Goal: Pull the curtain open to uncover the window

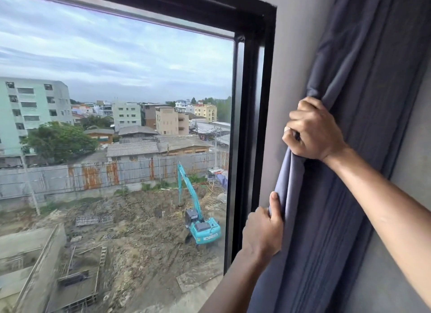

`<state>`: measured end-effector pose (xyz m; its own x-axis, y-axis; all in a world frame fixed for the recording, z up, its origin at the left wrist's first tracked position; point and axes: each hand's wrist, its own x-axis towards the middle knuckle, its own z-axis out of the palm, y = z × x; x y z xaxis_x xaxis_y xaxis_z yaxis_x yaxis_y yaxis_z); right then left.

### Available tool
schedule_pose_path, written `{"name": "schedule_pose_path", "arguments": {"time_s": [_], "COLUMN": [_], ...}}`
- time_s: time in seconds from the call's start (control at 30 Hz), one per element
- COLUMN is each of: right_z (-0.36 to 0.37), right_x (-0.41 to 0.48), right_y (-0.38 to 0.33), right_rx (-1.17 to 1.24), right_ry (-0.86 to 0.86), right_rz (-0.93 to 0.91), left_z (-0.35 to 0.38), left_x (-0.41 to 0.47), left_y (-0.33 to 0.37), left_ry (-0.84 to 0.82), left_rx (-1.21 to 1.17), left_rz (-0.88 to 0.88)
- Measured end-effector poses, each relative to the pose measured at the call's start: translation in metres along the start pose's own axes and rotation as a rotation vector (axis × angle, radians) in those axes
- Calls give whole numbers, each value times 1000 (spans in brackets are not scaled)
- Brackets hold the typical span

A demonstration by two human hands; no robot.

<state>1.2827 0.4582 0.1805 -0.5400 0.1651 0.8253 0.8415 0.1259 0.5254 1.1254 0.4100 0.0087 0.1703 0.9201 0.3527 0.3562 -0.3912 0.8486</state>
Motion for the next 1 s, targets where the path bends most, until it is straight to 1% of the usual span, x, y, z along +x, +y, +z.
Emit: {"name": "schedule_pose_path", "arguments": {"time_s": [0.2, 0.43, 0.53, 0.7, 0.77, 0.93, 0.97, 1.0], "right_z": [-11, -40, -52, -69, -74, -88, -93, -91], "right_x": [11, 35, 47, 59, 59, 65, 69, 71], "right_y": [-21, -52, -68, -98, -113, -152, -161, -169], "right_rx": [-52, -87, -90, -104, -134, -221, -211, -210], "right_ry": [-111, -258, -354, -515, -574, -673, -744, -759], "right_rz": [39, 56, 39, 19, 46, 90, 154, 181], "left_z": [-28, -67, -87, -134, -160, -240, -255, -267], "left_x": [-15, -33, -38, -56, -62, -66, -67, -66], "left_y": [-18, -32, -41, -59, -69, -98, -99, -101], "left_ry": [-75, -182, -263, -372, -398, -380, -358, -334], "left_rx": [-38, 39, 56, 193, 320, 609, 622, 632], "left_rz": [30, 115, 160, 263, 292, 314, 312, 328]}}
